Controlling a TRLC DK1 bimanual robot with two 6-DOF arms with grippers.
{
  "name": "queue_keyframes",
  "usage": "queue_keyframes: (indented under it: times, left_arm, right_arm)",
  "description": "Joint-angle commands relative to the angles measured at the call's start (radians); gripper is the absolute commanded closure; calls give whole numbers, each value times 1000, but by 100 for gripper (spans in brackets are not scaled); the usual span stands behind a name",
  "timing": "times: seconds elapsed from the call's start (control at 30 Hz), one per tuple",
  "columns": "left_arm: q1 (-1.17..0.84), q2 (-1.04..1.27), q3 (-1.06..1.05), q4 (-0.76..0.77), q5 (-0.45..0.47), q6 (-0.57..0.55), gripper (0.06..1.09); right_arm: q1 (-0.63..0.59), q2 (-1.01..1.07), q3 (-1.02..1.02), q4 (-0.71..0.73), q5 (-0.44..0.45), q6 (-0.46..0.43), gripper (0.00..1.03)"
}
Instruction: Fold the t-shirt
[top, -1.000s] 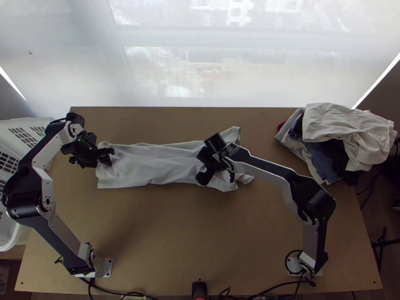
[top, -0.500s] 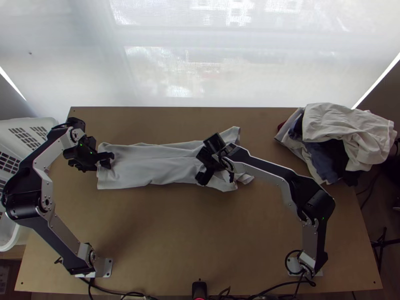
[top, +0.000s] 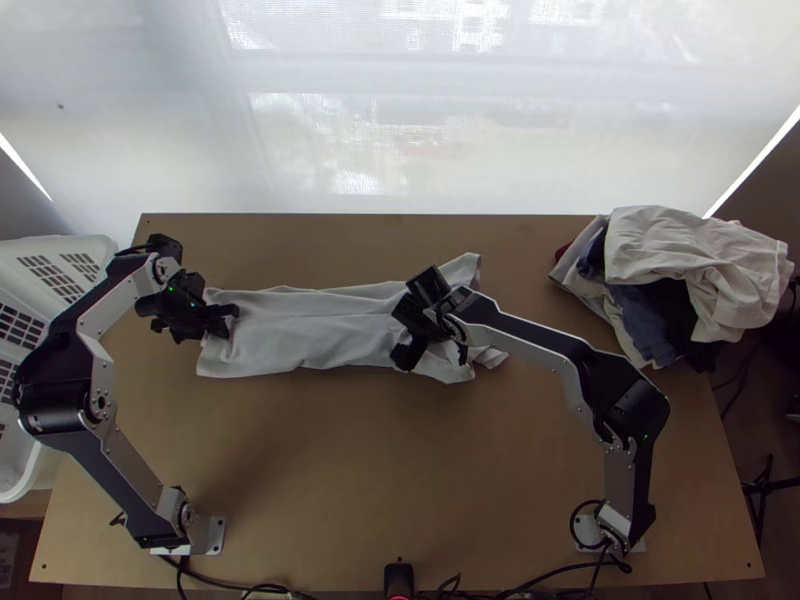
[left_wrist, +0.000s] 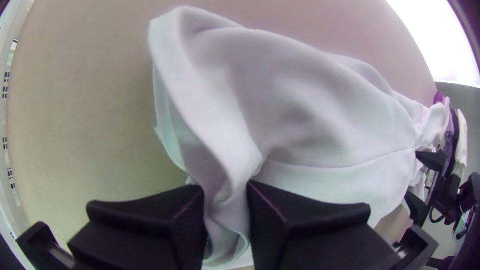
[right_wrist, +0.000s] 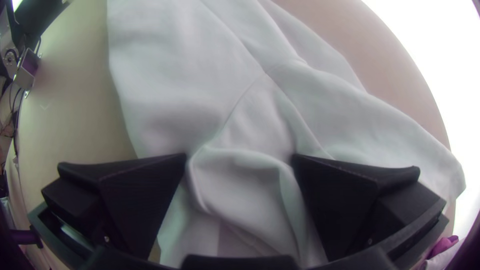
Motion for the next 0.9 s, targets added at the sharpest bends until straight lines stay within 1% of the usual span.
queue_keyframes:
  times: [0.0,0.03,0.2,0.47,0.57,0.87]
  left_arm:
    - [-11,-17,29,-31,44,-12,104]
    - [-11,-25,40,-37,47,-15,105]
    - [-22,-55,138,-120,93,-20,105]
    - [-69,-60,423,-261,126,-47,105]
    - [-97,-51,507,-309,152,-47,105]
    - [-192,-41,711,-430,178,-9,105]
  right_arm:
    - [1,0,1,0,1,2,5]
    - [3,0,1,0,1,2,5]
    - [3,3,2,0,1,4,5]
    - [3,4,4,2,1,2,5]
    - [3,4,1,0,1,2,5]
    - [4,6,-1,2,5,2,5]
